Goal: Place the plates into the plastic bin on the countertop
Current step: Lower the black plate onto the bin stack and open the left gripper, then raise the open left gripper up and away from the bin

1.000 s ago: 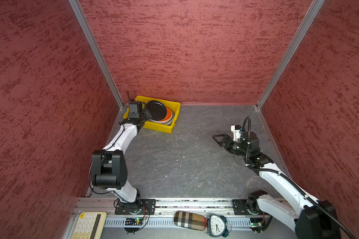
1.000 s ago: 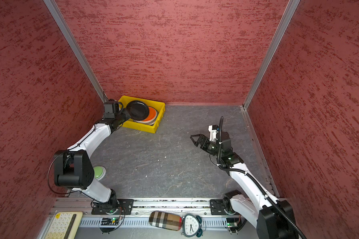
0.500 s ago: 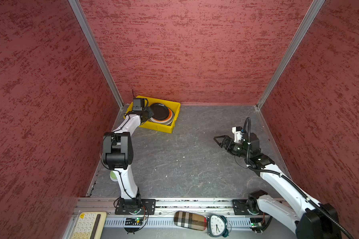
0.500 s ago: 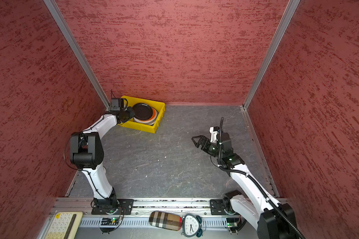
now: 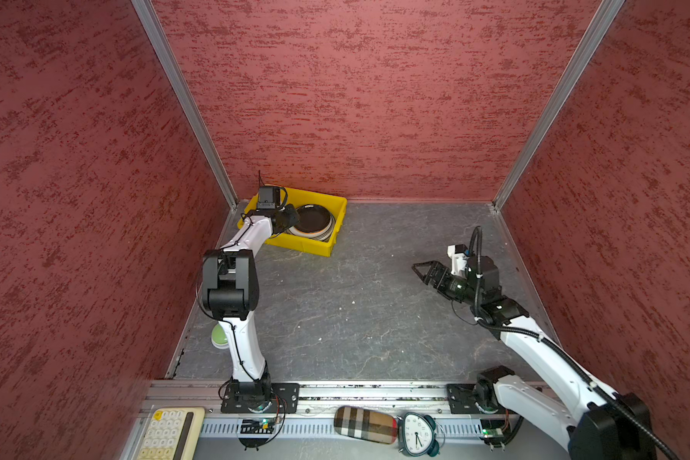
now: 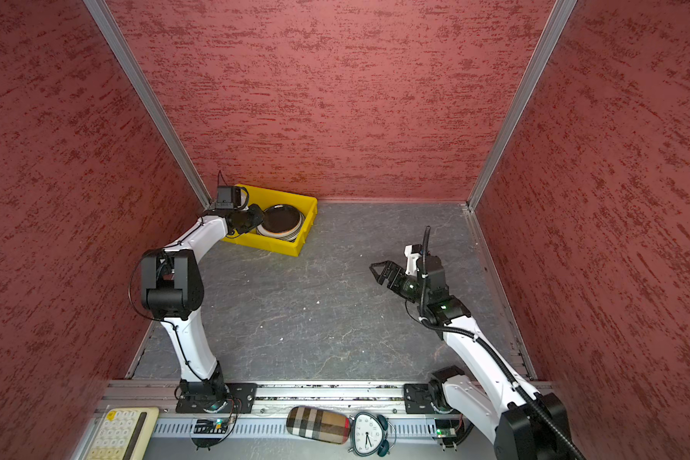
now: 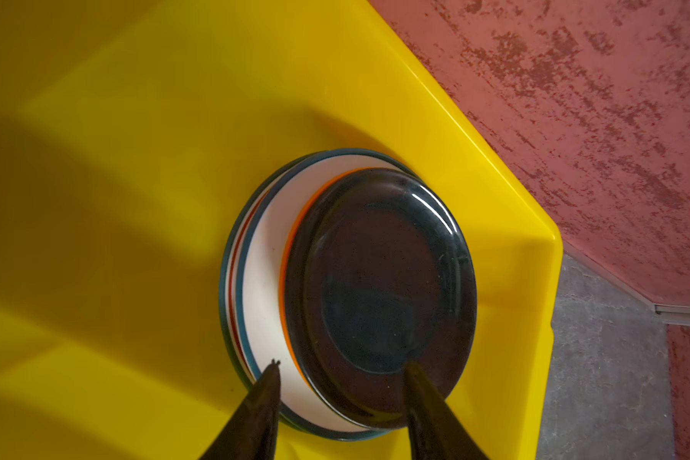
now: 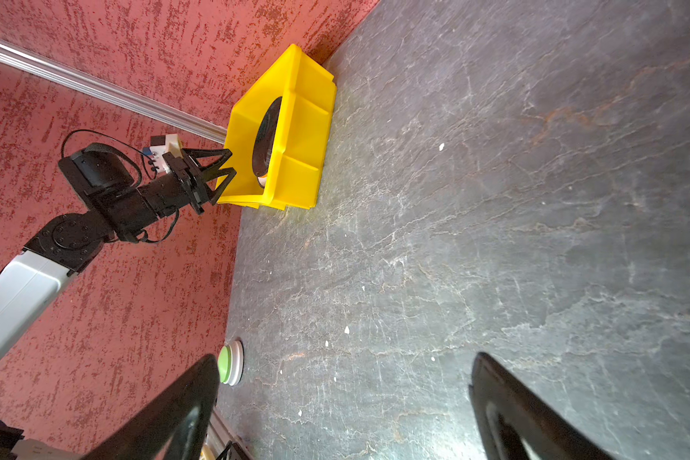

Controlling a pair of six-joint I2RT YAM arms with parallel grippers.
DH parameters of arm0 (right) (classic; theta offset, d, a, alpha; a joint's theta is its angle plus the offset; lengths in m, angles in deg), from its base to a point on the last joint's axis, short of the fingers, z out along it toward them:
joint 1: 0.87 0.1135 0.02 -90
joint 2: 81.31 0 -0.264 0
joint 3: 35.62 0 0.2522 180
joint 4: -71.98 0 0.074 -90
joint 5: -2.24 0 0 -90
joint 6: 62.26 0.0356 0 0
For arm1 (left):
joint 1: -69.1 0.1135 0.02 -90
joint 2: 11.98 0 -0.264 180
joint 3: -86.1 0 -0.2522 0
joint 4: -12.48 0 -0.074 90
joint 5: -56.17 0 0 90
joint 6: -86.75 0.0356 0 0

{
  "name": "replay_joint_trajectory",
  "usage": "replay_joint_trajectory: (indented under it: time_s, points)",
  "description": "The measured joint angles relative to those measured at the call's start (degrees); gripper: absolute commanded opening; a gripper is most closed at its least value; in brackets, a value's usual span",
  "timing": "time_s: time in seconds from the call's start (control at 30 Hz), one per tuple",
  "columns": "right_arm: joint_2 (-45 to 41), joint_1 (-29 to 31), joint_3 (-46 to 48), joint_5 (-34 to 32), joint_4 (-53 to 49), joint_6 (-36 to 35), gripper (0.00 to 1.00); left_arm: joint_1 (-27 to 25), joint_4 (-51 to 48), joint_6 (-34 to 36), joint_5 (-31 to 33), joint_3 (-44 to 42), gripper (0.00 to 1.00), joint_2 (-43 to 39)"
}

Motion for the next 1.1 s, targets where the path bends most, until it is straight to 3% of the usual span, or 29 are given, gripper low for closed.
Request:
replay_joint_trajectory:
  time_s: [0.1, 0.27, 0.6, 0.7, 0.9, 1.1]
  points:
    - [-0.09, -0.07, 0.00, -0.66, -0.46, 0.00, 0.99, -0.79, 0.24, 1.33, 0.11, -0.07, 1.00, -0.09]
    - [-0.09, -0.52, -0.02, -2.25, -1.18, -0.66, 0.99, -1.51, 4.46, 2.03, 0.94, -9.03, 0.99, -5.60]
    - [-0.02, -1.64, -4.72, -13.35, -7.10, -6.51, 0.99, -1.55, 20.09, 3.74, 9.27, -37.92, 0.99, -34.58]
    - [-0.46, -1.86, -5.49, -16.74, -6.91, -7.98, 0.99, -1.27, 23.61, 4.81, 12.24, -45.22, 0.99, -39.91]
    - [-1.36, -1.90, -3.61, -22.77, -3.82, -10.62, 0.99, 1.07, 32.00, 6.86, 16.22, -57.68, 0.99, -46.16]
    - [-5.42, -1.97, 5.66, -30.95, 5.22, -14.01, 0.99, 3.26, 40.15, 8.31, 16.59, -62.62, 0.99, -43.17]
